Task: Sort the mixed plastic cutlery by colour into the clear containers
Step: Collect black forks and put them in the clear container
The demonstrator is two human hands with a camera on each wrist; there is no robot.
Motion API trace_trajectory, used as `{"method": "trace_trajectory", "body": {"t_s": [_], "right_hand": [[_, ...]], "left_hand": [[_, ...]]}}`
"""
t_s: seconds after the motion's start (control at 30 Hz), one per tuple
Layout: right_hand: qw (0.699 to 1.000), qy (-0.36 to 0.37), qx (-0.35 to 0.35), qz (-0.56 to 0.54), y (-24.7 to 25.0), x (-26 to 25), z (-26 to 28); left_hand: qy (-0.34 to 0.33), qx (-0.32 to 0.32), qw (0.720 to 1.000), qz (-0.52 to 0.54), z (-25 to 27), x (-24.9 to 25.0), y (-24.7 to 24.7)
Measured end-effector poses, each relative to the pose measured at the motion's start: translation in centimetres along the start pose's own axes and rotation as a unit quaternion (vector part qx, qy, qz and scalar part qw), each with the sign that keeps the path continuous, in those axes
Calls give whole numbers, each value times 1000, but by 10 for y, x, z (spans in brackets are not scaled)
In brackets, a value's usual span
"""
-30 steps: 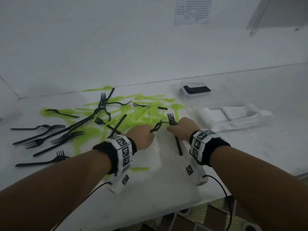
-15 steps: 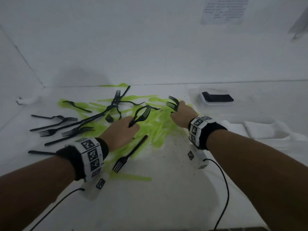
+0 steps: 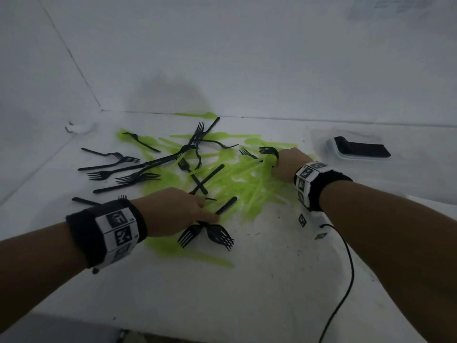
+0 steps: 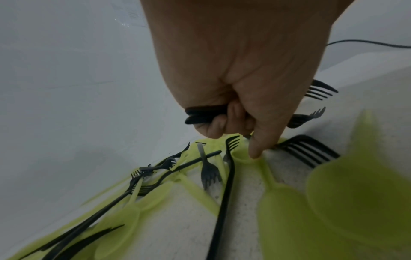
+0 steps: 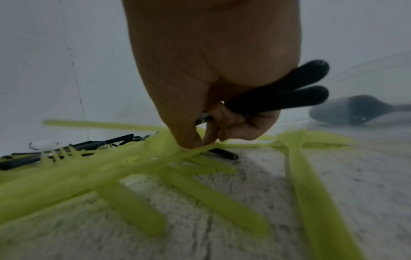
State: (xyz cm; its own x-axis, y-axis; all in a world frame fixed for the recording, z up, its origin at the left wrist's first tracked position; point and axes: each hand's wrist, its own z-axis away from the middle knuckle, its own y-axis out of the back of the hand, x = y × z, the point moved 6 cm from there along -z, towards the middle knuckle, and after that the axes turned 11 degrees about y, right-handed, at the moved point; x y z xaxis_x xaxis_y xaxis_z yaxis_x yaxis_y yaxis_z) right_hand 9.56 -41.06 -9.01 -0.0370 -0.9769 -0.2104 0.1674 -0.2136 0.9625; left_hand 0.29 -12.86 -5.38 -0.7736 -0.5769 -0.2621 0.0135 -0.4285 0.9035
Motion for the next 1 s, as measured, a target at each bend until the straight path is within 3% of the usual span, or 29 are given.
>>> {"method": "trace_trajectory", "body": {"t_s": [0.1, 0.3, 0.53, 0.67, 0.87, 1.0], "right_hand": [[1000, 8, -6, -29, 7, -8, 11], [990, -16, 65, -126, 17, -12, 28], [974, -57, 103, -196, 25, -10, 50], [958, -81, 131, -244, 22, -8, 61], [952, -62, 231, -189, 38, -21, 72], [949, -37, 284, -131, 53, -36, 80]], "left_hand": [[-15, 27, 999, 21, -4, 1, -2], [-49, 87, 994, 47, -15, 6, 3], [-127, 121, 984, 13, -1, 5, -1], [-137, 91, 986, -5, 2, 4, -10], [-150, 130, 980, 12, 0, -2, -2], [-159, 115, 980, -22, 2, 0, 6]]}}
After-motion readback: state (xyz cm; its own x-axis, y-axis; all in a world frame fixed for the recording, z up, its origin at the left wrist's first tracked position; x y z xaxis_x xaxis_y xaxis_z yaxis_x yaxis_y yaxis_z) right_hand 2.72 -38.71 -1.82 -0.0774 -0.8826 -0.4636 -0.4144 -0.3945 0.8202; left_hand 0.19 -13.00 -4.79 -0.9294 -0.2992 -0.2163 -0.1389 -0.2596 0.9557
